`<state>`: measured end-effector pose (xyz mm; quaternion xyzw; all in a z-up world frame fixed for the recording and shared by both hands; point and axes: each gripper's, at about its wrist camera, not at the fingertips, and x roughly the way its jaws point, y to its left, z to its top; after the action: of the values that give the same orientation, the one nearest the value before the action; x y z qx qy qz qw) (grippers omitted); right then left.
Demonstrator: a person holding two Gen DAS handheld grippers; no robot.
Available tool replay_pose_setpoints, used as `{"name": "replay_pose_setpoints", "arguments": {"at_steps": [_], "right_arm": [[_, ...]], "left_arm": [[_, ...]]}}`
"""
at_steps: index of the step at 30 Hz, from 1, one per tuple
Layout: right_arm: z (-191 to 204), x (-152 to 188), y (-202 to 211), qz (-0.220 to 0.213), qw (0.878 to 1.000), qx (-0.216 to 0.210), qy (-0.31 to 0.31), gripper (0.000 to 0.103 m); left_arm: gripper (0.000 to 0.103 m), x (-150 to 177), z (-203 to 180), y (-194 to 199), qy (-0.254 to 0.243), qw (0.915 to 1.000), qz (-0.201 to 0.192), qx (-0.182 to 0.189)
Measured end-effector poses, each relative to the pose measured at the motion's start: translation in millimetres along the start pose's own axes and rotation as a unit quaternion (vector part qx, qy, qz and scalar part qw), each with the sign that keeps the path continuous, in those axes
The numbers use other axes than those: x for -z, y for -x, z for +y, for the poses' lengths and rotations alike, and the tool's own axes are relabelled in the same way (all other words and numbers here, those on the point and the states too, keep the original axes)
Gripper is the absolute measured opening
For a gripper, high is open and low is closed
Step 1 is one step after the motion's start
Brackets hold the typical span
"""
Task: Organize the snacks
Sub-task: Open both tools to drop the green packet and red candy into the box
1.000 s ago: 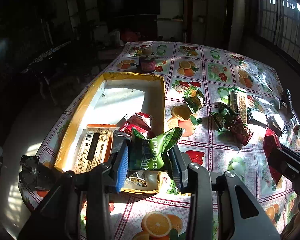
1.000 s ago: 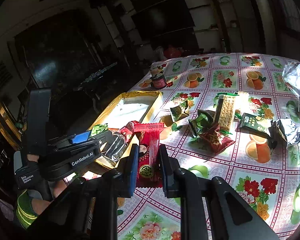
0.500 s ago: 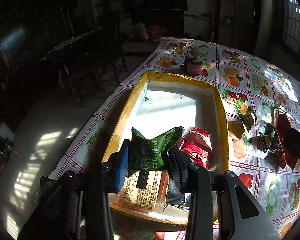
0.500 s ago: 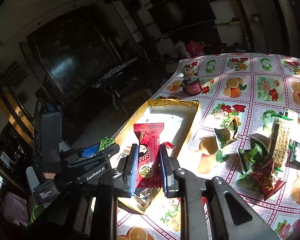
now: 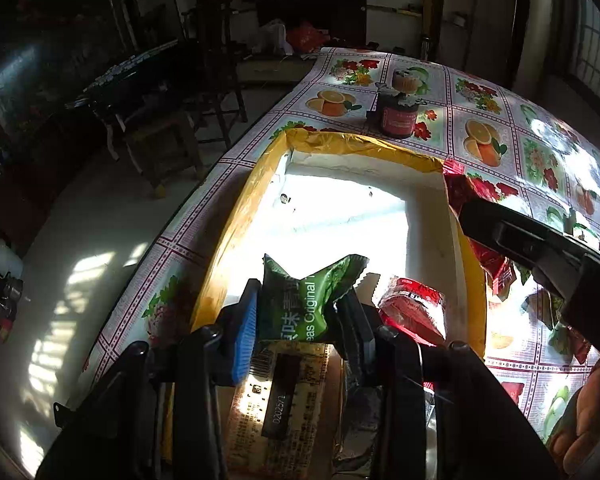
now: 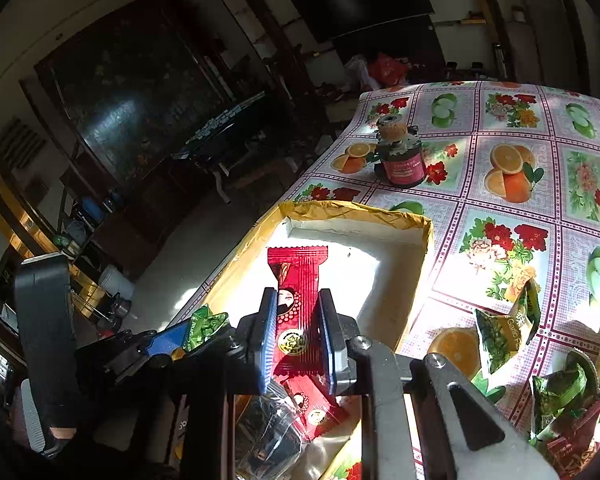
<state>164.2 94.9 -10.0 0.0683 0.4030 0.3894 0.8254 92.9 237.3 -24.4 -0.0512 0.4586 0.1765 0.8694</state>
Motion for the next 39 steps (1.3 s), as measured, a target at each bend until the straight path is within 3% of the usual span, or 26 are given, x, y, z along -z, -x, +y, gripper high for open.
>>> {"name": "replay_pose_setpoints", "arguments": {"at_steps": [15,20,22,24,26,27,39], "right_arm": [[-14,1,-63,0.077,0.994,0.065,0.041,0.02],[-16,2,-66,0.085,0.993,0.073,0.044,0.025],[-15,1,-62,0.08,0.993,0.075,0.046,0.033],[-14,0,-53,0.068,0.994,0.077,0.048,0.042],[-14,-1,-40,0.054,0.994,0.077,0.048,0.044],[-14,-2,-33,0.048,0.995,0.077,0.047,0.045],[-53,40,78,-0.023,0.995,0.097,-0.02,0.052]], "left_arm": [[0.042,-11,-7,-47,-0.01,0.9974,0.072,-0.003],[0.044,-11,-7,-52,-0.008,0.996,0.088,-0.006],[0.045,-11,-6,-49,-0.004,0.9962,0.087,-0.006],[0.049,-10,-5,-46,0.0,0.9964,0.085,-0.004],[0.065,-9,-4,-44,0.006,0.9963,0.086,0.003],[0.067,-8,-4,-42,0.007,0.9965,0.083,0.005],[0.069,12,-27,0,0.012,0.9987,0.044,0.022]]}}
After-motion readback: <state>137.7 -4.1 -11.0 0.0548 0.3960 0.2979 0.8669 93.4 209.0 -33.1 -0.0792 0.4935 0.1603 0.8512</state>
